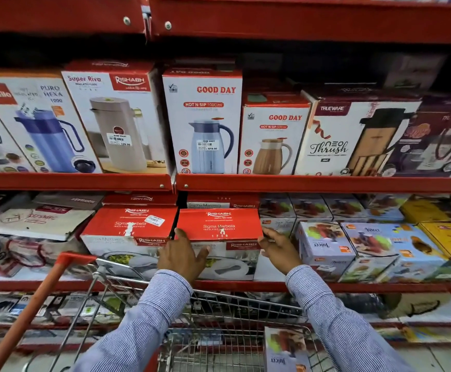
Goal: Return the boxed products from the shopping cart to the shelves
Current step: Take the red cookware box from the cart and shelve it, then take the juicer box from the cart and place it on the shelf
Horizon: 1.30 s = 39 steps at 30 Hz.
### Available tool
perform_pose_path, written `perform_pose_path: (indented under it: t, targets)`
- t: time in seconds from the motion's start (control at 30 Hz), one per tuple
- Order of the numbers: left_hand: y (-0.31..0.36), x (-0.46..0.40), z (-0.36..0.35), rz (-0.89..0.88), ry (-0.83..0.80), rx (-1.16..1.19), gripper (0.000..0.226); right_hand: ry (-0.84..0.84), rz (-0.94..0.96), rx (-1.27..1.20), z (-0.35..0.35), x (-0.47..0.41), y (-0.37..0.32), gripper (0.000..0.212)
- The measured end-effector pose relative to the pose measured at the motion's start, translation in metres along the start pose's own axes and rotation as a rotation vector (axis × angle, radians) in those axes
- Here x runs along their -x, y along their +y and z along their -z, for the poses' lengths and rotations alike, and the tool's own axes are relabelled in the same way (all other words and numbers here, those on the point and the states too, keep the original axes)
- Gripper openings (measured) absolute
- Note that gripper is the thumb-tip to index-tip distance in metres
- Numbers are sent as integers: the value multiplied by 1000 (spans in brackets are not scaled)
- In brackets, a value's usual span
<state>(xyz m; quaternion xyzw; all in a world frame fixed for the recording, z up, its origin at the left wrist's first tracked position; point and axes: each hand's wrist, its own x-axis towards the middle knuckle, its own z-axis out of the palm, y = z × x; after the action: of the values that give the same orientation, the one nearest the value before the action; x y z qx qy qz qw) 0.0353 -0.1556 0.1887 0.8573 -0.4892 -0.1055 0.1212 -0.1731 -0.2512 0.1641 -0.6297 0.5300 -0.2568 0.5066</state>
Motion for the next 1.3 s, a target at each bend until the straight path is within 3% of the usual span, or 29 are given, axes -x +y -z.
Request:
perform_pose_path:
  t: [0.17, 0.3, 0.4, 0.5, 0.67, 0.77, 0.83, 0.93, 1.03, 1.1, 1.2, 1.3]
  targets:
    - [-2, 9, -5, -74, 26, -28, 85, -10, 23, 69, 9, 14, 17, 51]
    - [5, 32, -31, -364, 137, 16, 65, 53, 136, 401, 20, 34, 53, 56]
    - [16, 50, -66, -505, 77, 16, 57, 81, 139, 647, 28, 48, 90, 56]
    - [23, 70, -118, -522, -61, 28, 57, 94, 14, 650, 34, 63, 128, 51]
    - [30, 98, -215, -256, -469, 263, 55, 17, -288, 695, 38, 77, 208, 39]
    - [47, 110, -261, 149, -731, 471, 62, -147, -372, 672, 34, 80, 256, 54]
    - [57, 116, -283, 412, -800, 643, 61, -227, -452, 633, 33, 76, 277, 50]
    - [67, 122, -310, 533, -771, 768, 64, -303, -550, 507, 29, 70, 297, 37]
    - [74, 125, -316, 602, -733, 862, 28, -257, -554, 387, 25, 69, 303, 35]
    - [76, 127, -309, 605, -744, 830, 23, -239, -543, 314, 26, 71, 303, 34]
    - [75, 135, -290, 590, -688, 826, 36, -154, -509, 209, 31, 80, 289, 31]
    - [68, 140, -266, 564, -586, 874, 14, -37, -424, 211, 41, 91, 264, 31]
